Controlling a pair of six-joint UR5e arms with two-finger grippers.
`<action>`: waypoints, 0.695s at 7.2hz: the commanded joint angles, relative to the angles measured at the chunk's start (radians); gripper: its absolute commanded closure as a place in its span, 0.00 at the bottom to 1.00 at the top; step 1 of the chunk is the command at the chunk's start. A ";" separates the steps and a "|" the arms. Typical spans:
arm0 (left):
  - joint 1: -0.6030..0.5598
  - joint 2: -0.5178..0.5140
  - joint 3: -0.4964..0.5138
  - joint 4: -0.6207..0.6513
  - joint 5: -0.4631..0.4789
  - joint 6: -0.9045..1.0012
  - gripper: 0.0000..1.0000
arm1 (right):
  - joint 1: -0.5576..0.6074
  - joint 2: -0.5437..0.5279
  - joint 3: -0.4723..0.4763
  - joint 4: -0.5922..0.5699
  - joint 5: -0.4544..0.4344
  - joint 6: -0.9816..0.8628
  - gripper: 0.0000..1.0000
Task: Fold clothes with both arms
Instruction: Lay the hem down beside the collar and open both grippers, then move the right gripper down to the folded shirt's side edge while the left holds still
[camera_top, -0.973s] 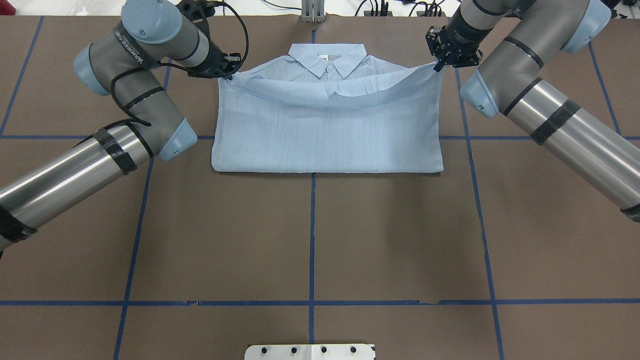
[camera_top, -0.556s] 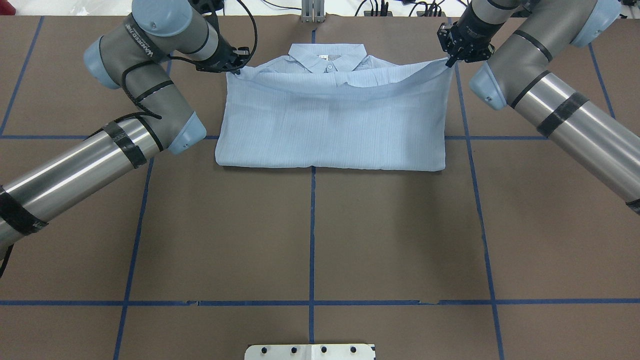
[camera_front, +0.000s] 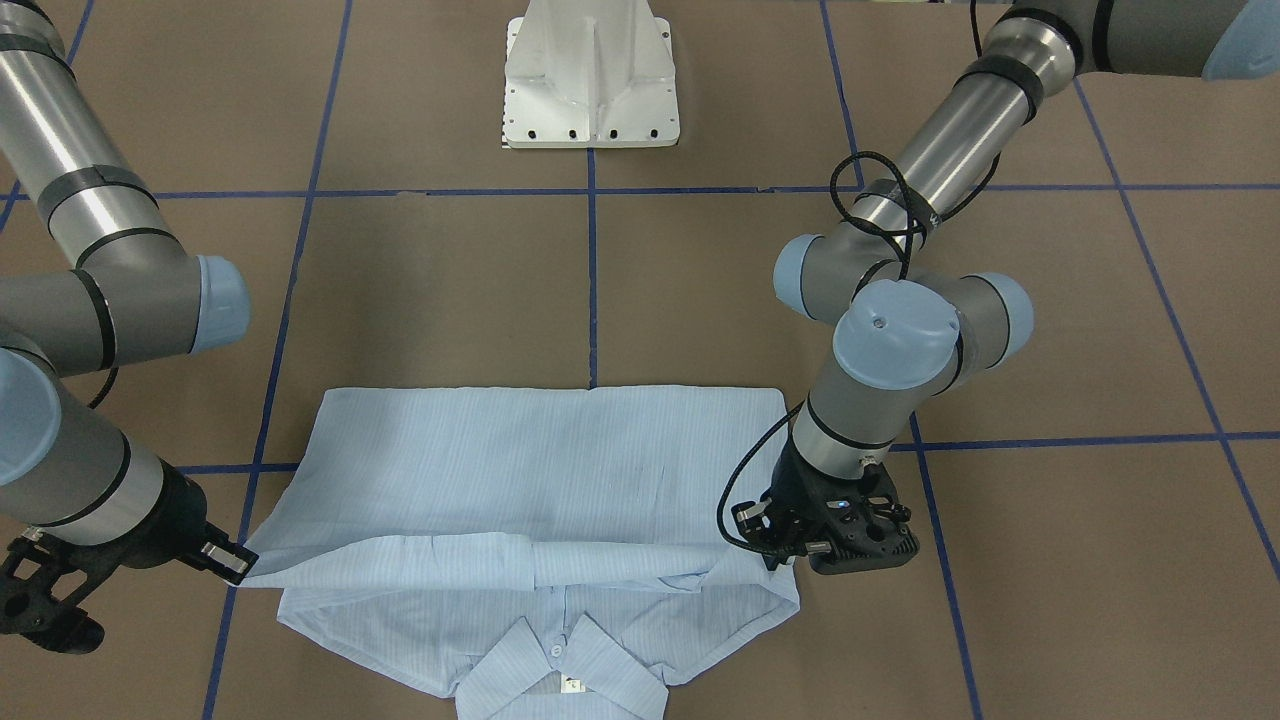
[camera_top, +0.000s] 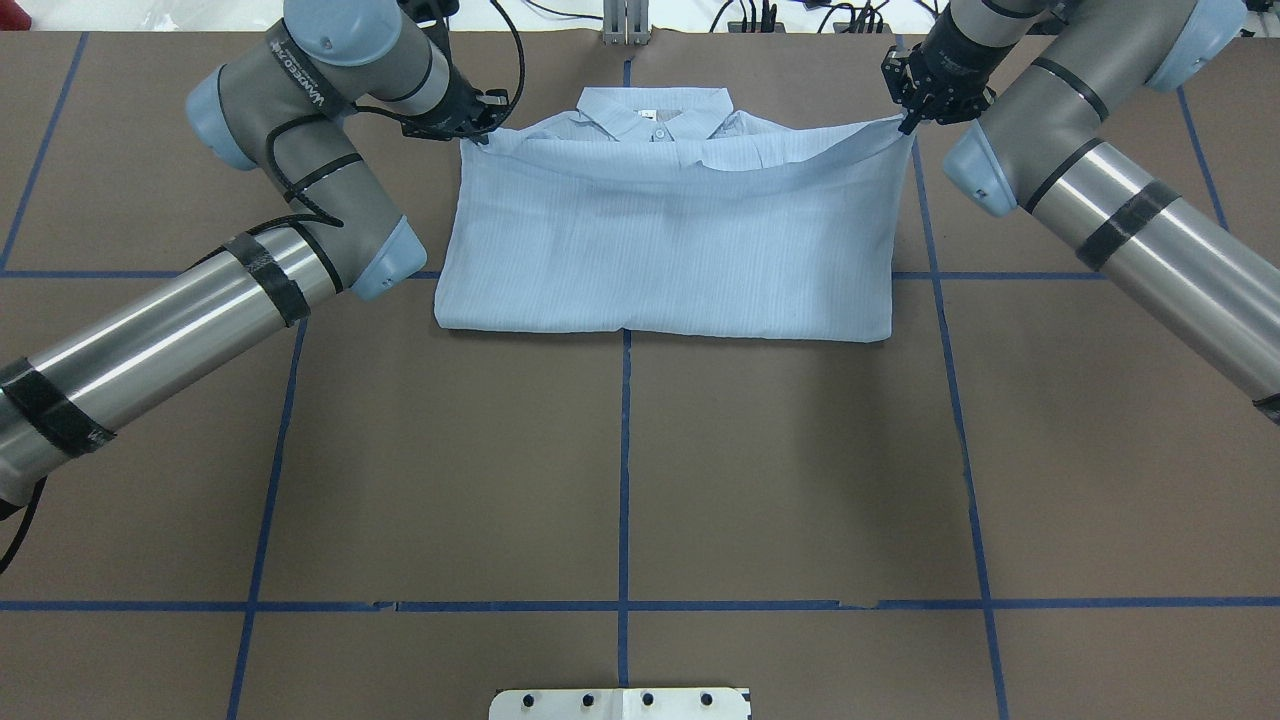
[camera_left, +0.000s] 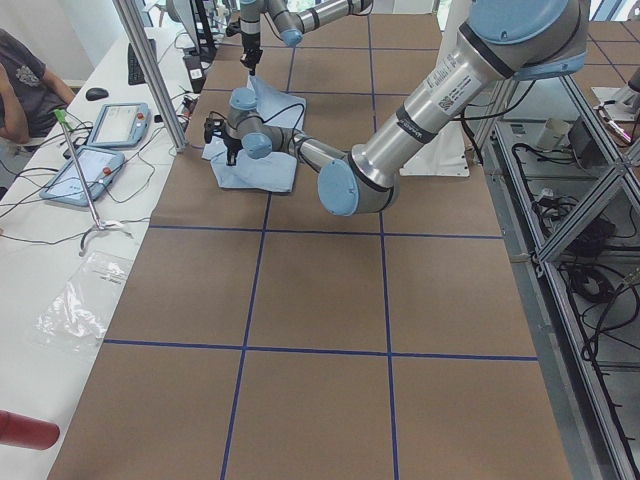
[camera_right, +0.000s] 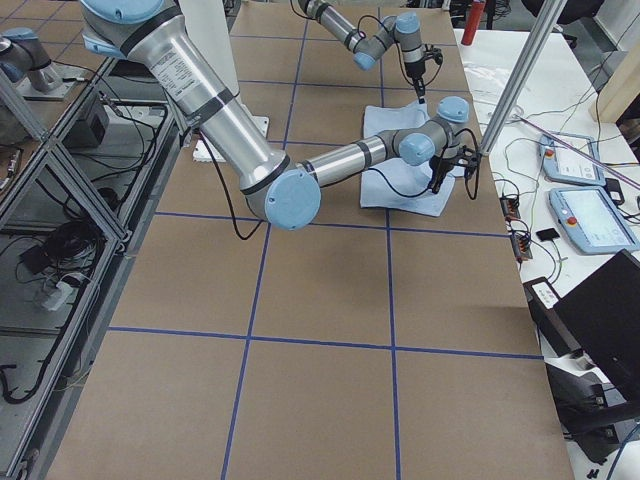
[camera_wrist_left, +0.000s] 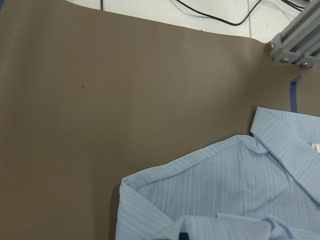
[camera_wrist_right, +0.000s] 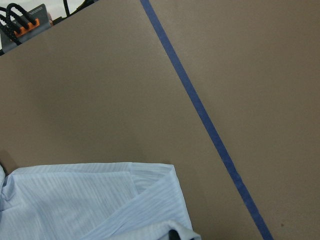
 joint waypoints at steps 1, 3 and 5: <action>0.000 -0.002 0.002 -0.001 0.003 0.001 0.30 | -0.009 0.005 -0.001 0.001 0.000 -0.002 0.69; 0.000 0.000 0.002 0.000 0.023 -0.004 0.00 | -0.034 0.000 0.001 0.001 -0.022 -0.012 0.00; -0.002 0.000 -0.004 0.003 0.023 -0.006 0.00 | -0.034 -0.008 0.019 0.001 -0.016 -0.054 0.00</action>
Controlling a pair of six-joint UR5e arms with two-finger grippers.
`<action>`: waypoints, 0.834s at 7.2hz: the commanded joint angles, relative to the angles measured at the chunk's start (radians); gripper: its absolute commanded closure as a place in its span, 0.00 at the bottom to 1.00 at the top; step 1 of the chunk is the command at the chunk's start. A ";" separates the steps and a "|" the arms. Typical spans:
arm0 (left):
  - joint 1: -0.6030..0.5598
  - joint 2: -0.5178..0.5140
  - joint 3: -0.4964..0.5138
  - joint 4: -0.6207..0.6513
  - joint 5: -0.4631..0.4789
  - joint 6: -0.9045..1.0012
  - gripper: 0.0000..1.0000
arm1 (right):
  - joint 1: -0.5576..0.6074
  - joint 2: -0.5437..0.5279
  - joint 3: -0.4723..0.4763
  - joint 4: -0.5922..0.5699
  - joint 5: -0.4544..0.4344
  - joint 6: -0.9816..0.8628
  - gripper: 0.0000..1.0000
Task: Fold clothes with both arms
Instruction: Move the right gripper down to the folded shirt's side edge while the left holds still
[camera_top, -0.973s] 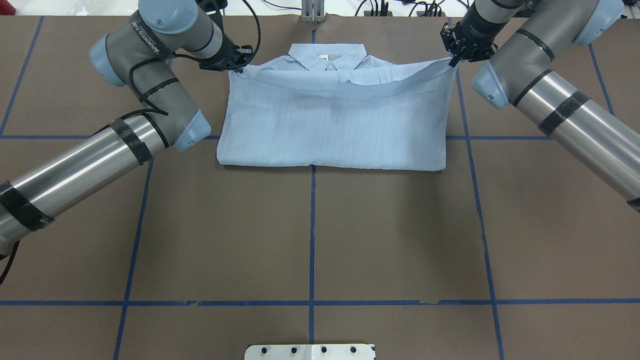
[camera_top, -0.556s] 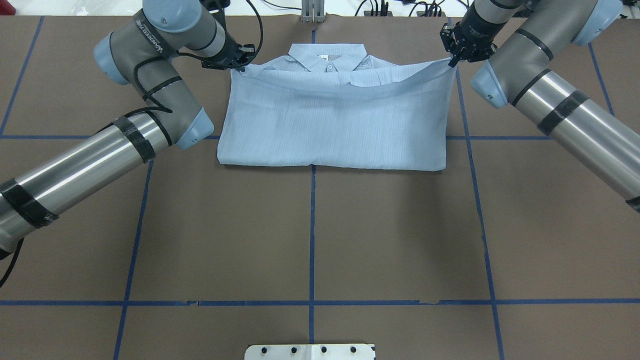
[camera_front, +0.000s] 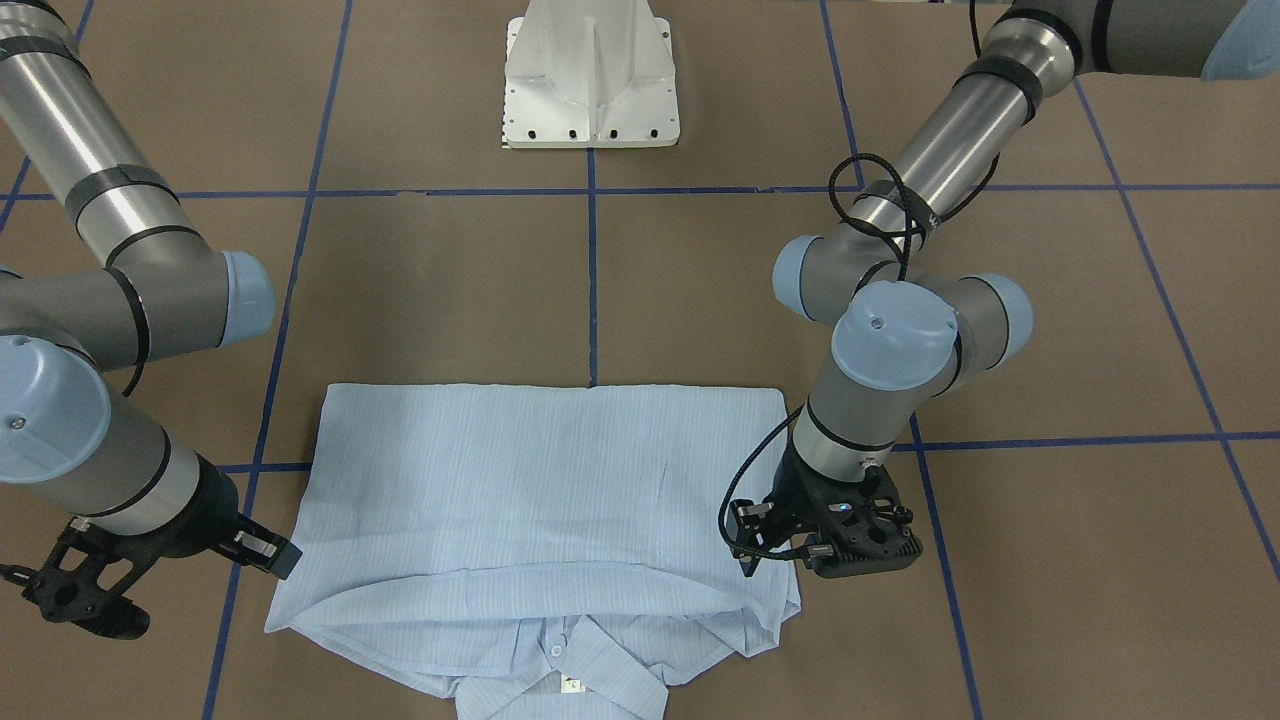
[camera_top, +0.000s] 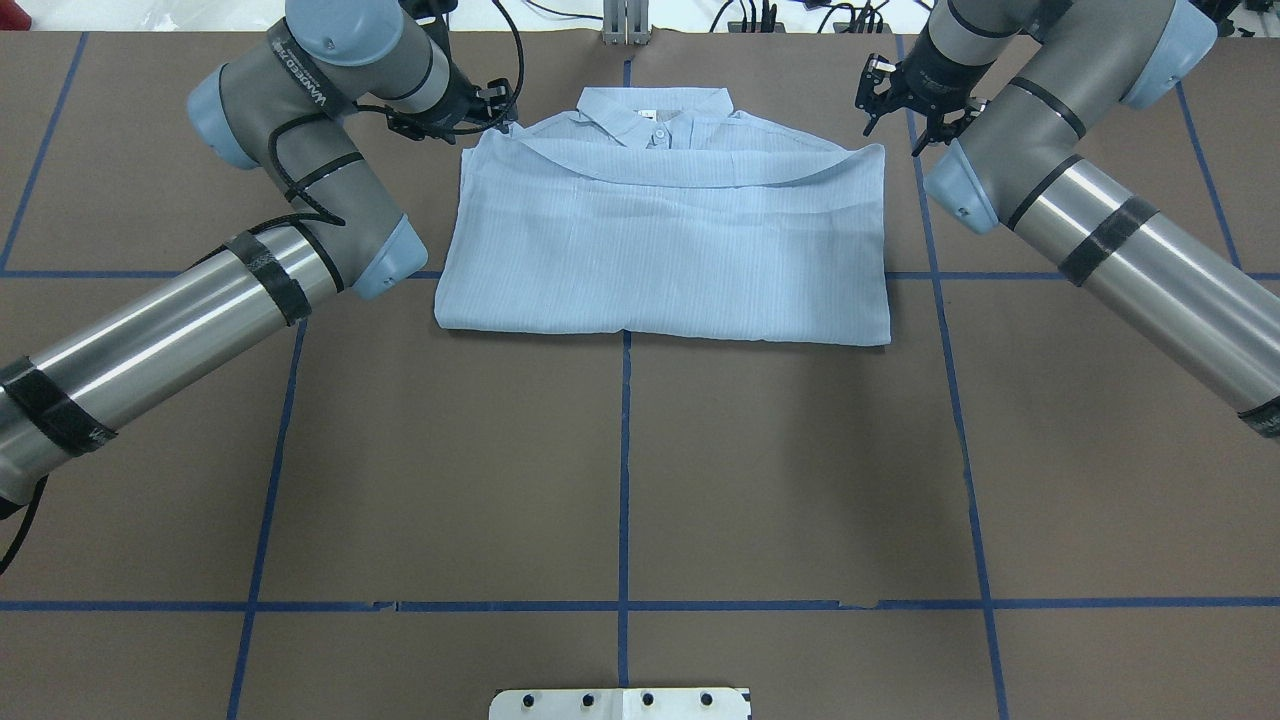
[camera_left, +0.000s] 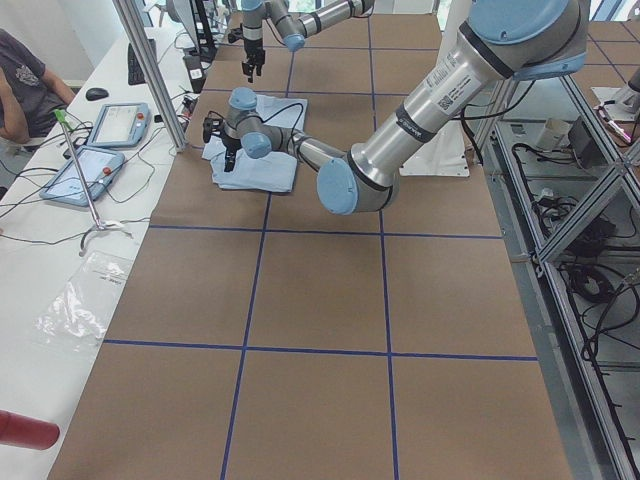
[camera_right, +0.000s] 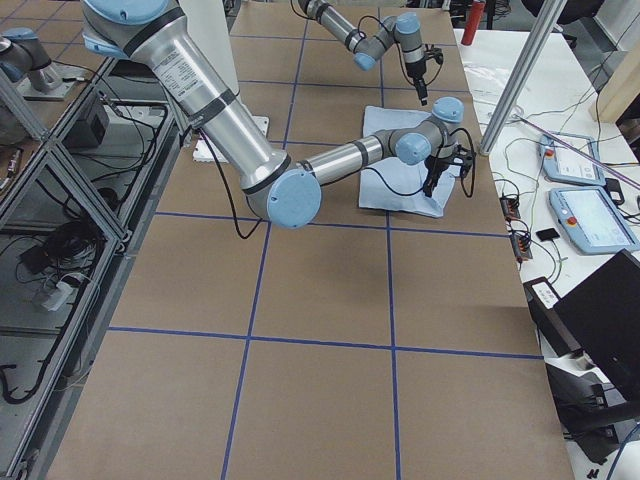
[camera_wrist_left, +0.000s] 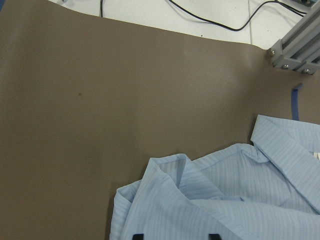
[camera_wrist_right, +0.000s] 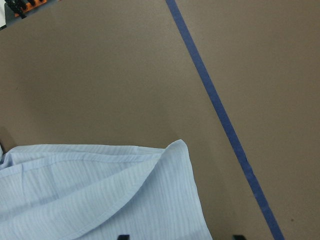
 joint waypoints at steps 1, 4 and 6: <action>-0.001 0.000 -0.008 0.005 0.000 -0.005 0.00 | -0.031 -0.038 0.064 0.003 0.002 -0.013 0.00; -0.001 0.000 -0.015 0.008 0.001 -0.005 0.00 | -0.132 -0.204 0.281 0.000 -0.012 -0.002 0.00; 0.001 0.002 -0.031 0.009 0.001 -0.005 0.00 | -0.181 -0.293 0.349 0.000 -0.045 -0.003 0.00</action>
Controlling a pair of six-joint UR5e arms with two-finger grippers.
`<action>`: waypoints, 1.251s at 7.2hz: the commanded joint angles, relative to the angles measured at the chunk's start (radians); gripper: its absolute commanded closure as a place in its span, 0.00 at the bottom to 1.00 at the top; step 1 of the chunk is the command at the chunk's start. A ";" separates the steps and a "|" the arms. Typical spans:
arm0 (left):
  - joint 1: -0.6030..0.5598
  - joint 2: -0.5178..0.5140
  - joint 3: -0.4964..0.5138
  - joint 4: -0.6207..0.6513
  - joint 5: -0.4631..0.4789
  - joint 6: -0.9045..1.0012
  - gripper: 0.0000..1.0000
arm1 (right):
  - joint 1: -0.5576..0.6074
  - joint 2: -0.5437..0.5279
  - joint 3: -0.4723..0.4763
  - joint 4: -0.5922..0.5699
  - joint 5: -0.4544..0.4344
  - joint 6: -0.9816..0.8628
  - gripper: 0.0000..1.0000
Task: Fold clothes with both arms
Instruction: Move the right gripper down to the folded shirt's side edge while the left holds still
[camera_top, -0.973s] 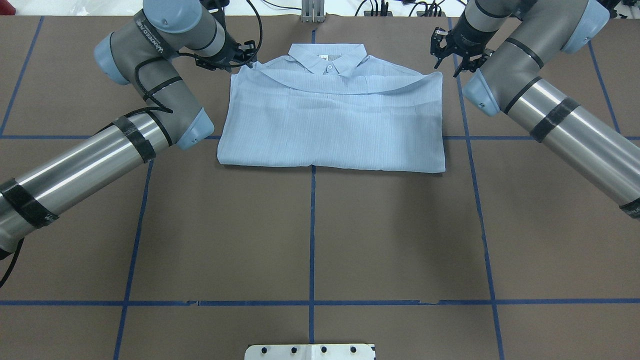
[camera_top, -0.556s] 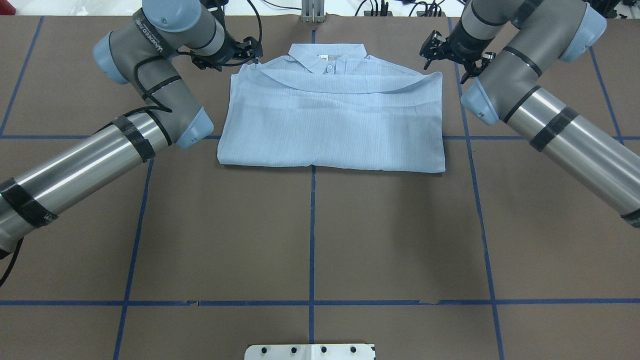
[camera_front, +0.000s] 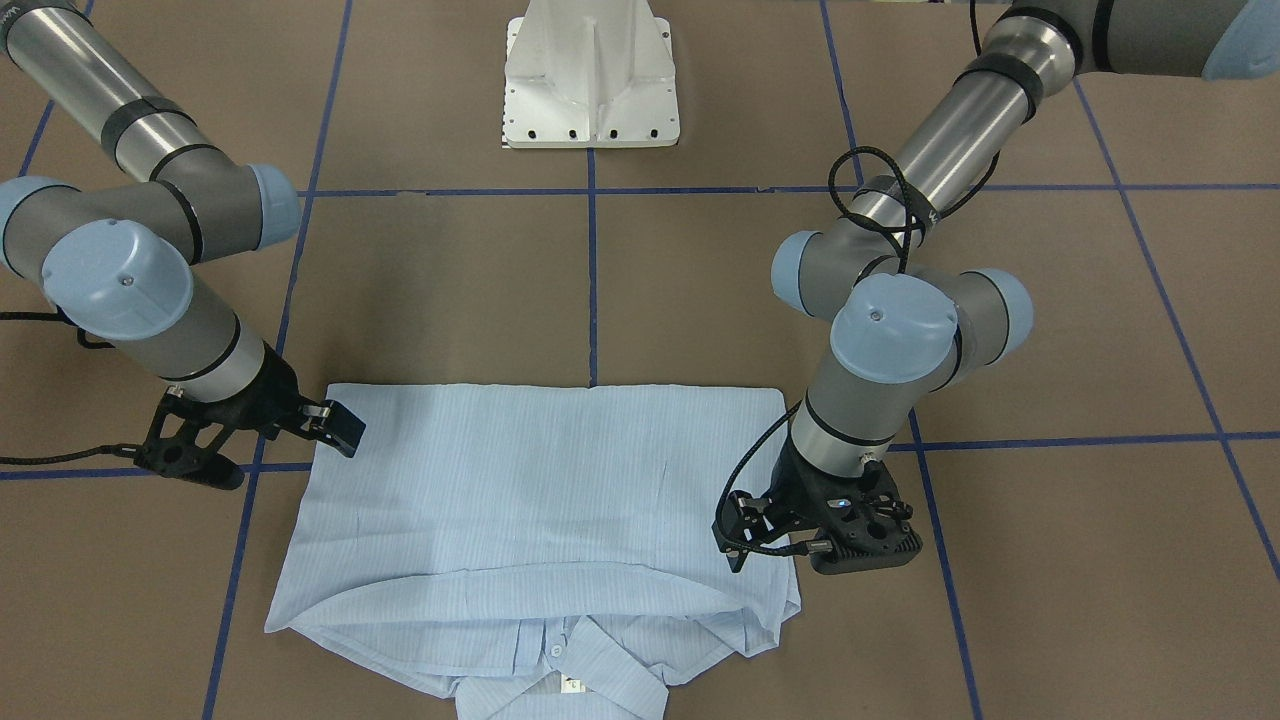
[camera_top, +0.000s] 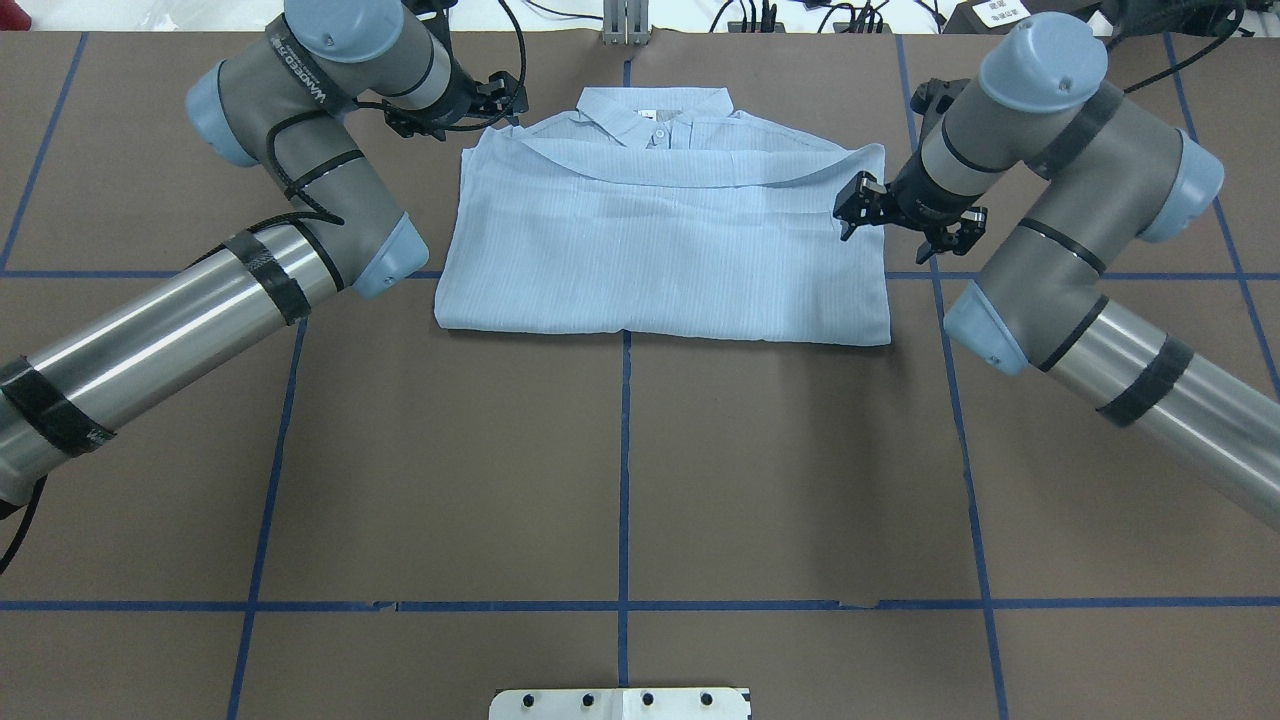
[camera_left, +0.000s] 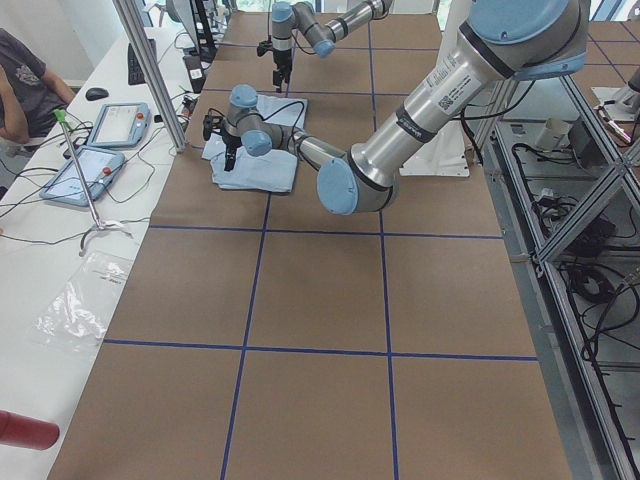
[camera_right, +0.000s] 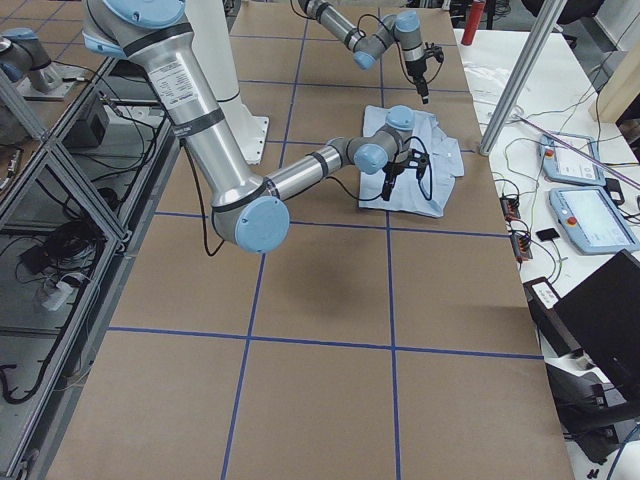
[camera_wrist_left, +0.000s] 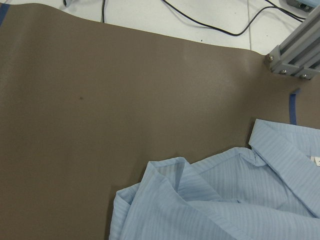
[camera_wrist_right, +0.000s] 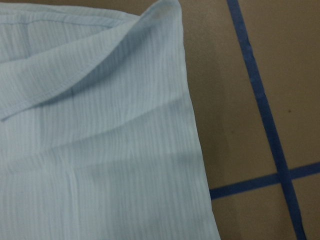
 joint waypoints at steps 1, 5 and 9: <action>0.001 0.001 -0.012 0.002 0.000 0.000 0.00 | -0.092 -0.047 0.027 0.000 -0.062 -0.001 0.00; 0.001 0.004 -0.023 0.001 0.000 -0.002 0.00 | -0.105 -0.049 0.002 0.000 -0.089 -0.015 0.15; 0.001 0.008 -0.023 -0.005 0.000 0.003 0.00 | -0.108 -0.052 0.002 -0.002 -0.087 -0.015 0.29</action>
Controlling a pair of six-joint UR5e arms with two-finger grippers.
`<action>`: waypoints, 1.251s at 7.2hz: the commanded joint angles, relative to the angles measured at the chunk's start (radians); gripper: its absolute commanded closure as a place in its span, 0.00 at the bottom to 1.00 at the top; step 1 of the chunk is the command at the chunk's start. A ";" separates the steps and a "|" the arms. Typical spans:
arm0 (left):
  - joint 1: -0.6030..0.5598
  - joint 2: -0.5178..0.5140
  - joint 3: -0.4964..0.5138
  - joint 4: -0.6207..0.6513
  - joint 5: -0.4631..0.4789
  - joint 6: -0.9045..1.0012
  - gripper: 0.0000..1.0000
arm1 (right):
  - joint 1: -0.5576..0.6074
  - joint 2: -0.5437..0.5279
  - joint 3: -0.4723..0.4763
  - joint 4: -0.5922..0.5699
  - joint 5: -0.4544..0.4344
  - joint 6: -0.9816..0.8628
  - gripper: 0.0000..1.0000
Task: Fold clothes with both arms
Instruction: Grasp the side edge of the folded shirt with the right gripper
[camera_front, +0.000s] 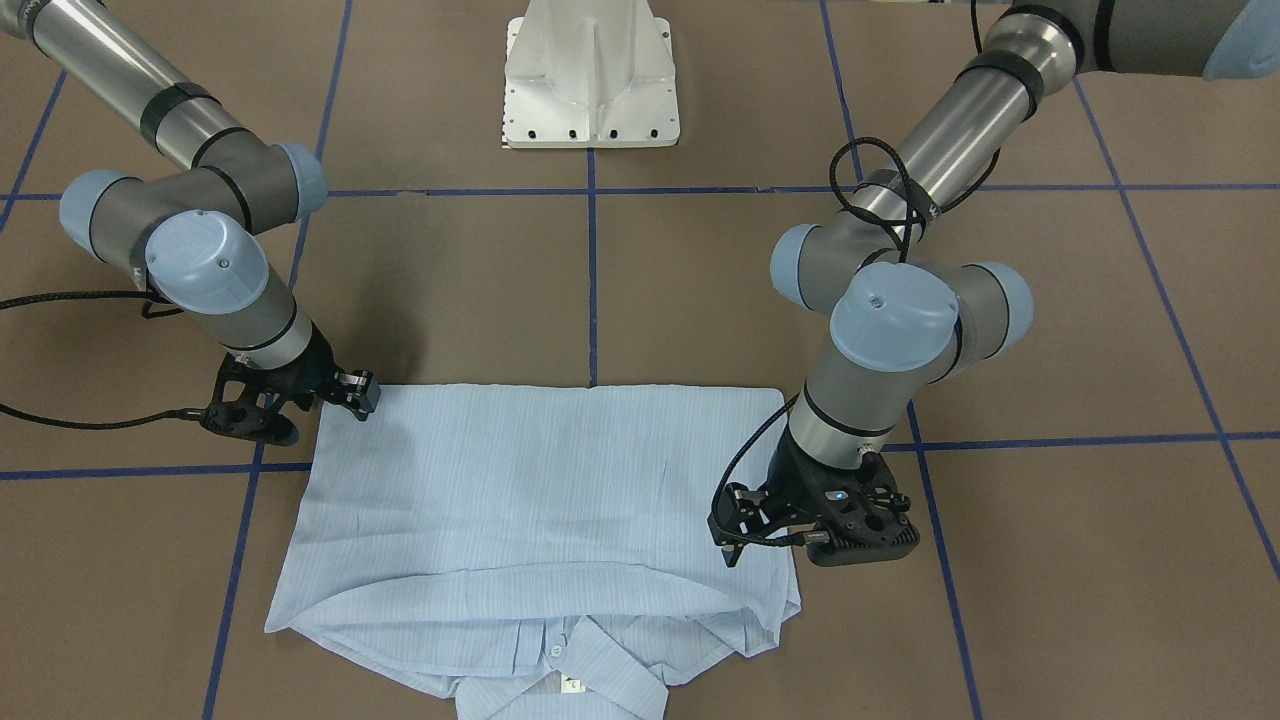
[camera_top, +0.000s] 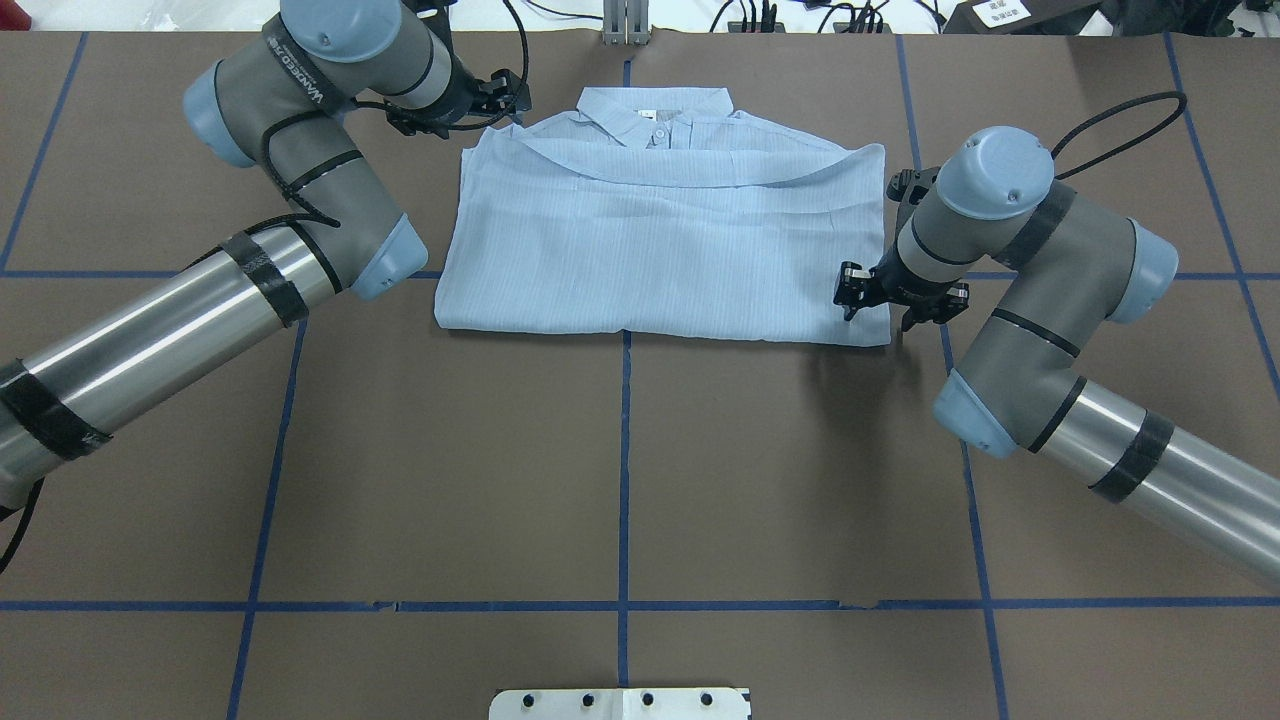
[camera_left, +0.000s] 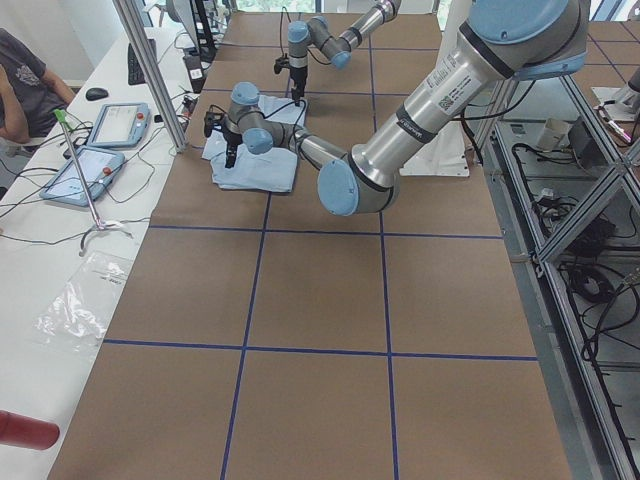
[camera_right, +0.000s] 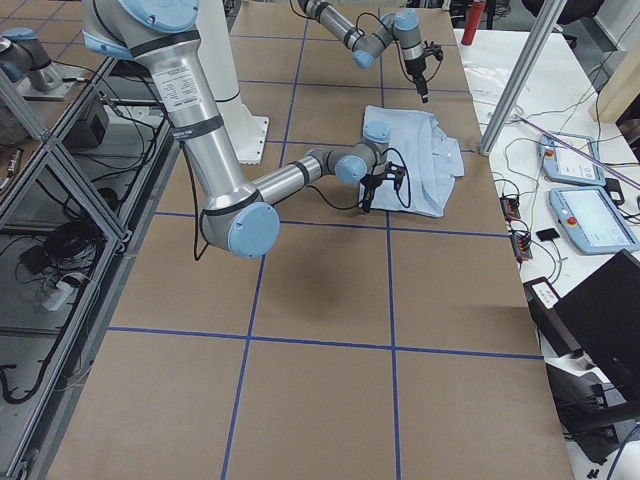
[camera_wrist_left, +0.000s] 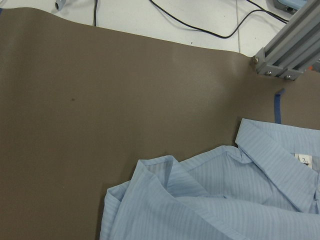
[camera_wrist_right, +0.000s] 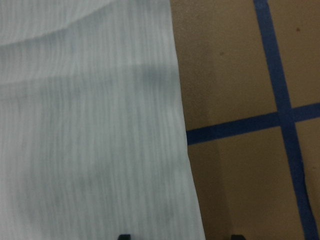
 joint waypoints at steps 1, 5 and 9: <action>0.000 0.000 0.000 -0.002 0.000 0.001 0.00 | -0.004 -0.001 0.000 -0.001 0.001 -0.001 0.29; 0.000 0.000 0.000 -0.002 0.000 0.003 0.00 | -0.019 -0.001 0.001 -0.001 0.007 0.008 0.38; 0.000 -0.001 0.000 -0.002 0.000 0.003 0.00 | -0.015 0.002 0.015 -0.004 0.011 0.011 1.00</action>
